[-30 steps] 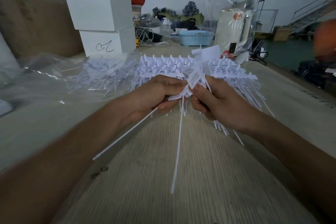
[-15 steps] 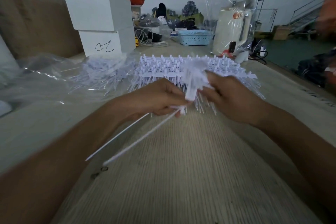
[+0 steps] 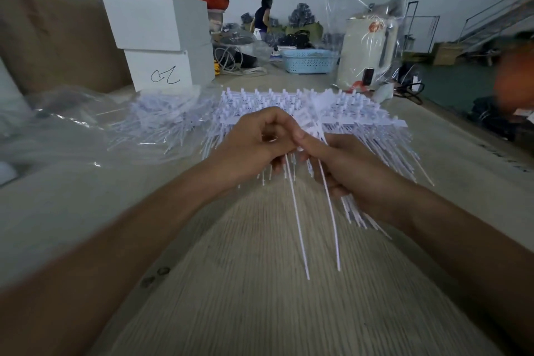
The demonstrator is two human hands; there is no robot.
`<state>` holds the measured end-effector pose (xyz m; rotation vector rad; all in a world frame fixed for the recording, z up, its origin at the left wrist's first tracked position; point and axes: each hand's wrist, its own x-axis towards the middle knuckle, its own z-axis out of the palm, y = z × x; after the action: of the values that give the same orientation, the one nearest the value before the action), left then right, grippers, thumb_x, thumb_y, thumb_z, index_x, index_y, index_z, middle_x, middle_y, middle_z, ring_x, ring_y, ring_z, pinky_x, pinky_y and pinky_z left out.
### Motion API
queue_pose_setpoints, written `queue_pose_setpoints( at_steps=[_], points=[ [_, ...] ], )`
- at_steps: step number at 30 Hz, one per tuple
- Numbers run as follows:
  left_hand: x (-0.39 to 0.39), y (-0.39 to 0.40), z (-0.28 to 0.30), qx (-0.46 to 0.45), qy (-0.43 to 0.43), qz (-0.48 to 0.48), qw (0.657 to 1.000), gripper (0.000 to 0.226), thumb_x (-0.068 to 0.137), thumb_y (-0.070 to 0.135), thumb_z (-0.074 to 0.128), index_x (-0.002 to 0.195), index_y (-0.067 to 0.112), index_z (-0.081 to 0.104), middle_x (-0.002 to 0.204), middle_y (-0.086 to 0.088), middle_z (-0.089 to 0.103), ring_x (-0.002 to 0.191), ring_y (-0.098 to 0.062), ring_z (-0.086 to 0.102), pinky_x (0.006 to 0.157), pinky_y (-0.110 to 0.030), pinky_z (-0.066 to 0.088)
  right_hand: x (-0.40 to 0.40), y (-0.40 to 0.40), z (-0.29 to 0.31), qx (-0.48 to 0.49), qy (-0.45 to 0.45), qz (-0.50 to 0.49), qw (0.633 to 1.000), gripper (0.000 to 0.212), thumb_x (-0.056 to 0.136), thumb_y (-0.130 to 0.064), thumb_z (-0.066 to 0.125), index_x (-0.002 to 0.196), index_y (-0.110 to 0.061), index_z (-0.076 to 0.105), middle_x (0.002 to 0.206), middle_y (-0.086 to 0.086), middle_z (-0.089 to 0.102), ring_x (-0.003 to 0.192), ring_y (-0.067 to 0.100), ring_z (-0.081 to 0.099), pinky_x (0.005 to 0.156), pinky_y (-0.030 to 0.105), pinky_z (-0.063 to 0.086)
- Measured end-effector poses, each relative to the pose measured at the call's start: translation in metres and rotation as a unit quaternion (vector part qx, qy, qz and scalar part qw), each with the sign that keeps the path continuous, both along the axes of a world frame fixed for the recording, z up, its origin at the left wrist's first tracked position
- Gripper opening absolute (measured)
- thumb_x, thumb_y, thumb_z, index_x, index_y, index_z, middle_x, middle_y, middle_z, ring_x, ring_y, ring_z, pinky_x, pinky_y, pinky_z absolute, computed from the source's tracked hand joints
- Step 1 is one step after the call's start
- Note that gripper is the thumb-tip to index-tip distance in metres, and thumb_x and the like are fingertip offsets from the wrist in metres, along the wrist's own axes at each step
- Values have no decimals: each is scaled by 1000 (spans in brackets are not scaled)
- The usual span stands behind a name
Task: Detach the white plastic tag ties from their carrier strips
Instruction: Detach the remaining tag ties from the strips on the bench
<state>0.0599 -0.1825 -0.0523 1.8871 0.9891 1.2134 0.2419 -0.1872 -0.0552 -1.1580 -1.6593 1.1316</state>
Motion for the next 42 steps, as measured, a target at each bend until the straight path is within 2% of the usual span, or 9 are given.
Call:
queue_pose_setpoints(
  at_steps=[8, 16, 21, 26, 28, 31, 34, 39, 42],
  points=[
    [6, -3, 0, -84, -102, -12, 991, 10, 101, 14, 56, 94, 9, 60, 64, -7, 65, 54, -17, 58, 51, -28, 49, 3, 1, 4, 7, 91, 36, 995, 37, 97, -46, 60, 73, -19, 53, 55, -3, 42, 46, 11, 34, 43, 24, 24],
    [10, -4, 4, -150, -206, -33, 967, 9, 98, 3, 48, 96, 4, 57, 48, -2, 42, 39, -11, 30, 49, -32, 10, 2, -1, 5, 294, -103, 66, 948, 14, 107, -22, 46, 101, -32, 54, 62, -39, 54, 62, -17, 55, 60, 4, 38],
    [8, -4, 7, -218, -197, -73, 953, 15, 78, -2, 57, 91, 5, 57, 51, -2, 28, 36, -9, 18, 37, -17, 15, 11, -2, 4, 345, -211, 84, 911, 42, 102, -34, 42, 132, -7, 50, 79, -14, 62, 72, 0, 58, 64, 15, 41],
    [2, -1, 5, -203, -144, -93, 964, 11, 82, -3, 61, 92, 1, 60, 43, 1, 29, 33, -8, 18, 38, -18, 14, 20, -2, 10, 361, -268, 94, 888, 59, 95, -51, 34, 125, -3, 50, 83, 3, 65, 70, 11, 57, 68, 37, 47],
    [-4, 0, 4, -198, -98, -102, 970, 24, 86, 2, 65, 108, -3, 59, 44, 2, 32, 35, -9, 21, 39, -22, 13, 22, -1, 15, 371, -285, 68, 881, 58, 94, -54, 32, 119, -5, 50, 75, -2, 59, 65, 8, 56, 57, 30, 44],
    [-7, -5, 2, -160, 27, -131, 978, 16, 93, 9, 66, 107, 16, 62, 46, 5, 41, 38, -10, 28, 41, -20, 22, 37, 12, 25, 347, -199, -50, 915, 24, 106, -34, 40, 110, -14, 51, 70, -5, 53, 51, 2, 51, 46, 15, 39],
    [0, -6, 1, -89, 40, -59, 993, 7, 97, 18, 64, 100, 21, 58, 53, 2, 53, 45, -12, 40, 42, -19, 33, 51, 18, 30, 253, -6, -115, 960, 31, 108, -32, 40, 91, -6, 48, 65, 10, 39, 49, 13, 35, 44, 25, 31],
    [4, -6, 7, 21, -20, -27, 999, 6, 100, 11, 59, 101, 15, 54, 71, -4, 68, 56, -16, 53, 48, -26, 41, 16, 9, 9, 234, -54, -83, 967, 27, 107, -36, 40, 89, -18, 48, 63, 8, 56, 48, 14, 53, 47, 30, 47],
    [10, -9, 8, 143, 51, 41, 988, 8, 100, 18, 61, 101, 18, 53, 70, 2, 68, 54, -14, 59, 48, -28, 43, -5, -2, 4, 178, 20, -5, 984, 38, 106, -38, 44, 102, -1, 53, 66, 16, 64, 52, 24, 63, 50, 37, 51]
  ],
)
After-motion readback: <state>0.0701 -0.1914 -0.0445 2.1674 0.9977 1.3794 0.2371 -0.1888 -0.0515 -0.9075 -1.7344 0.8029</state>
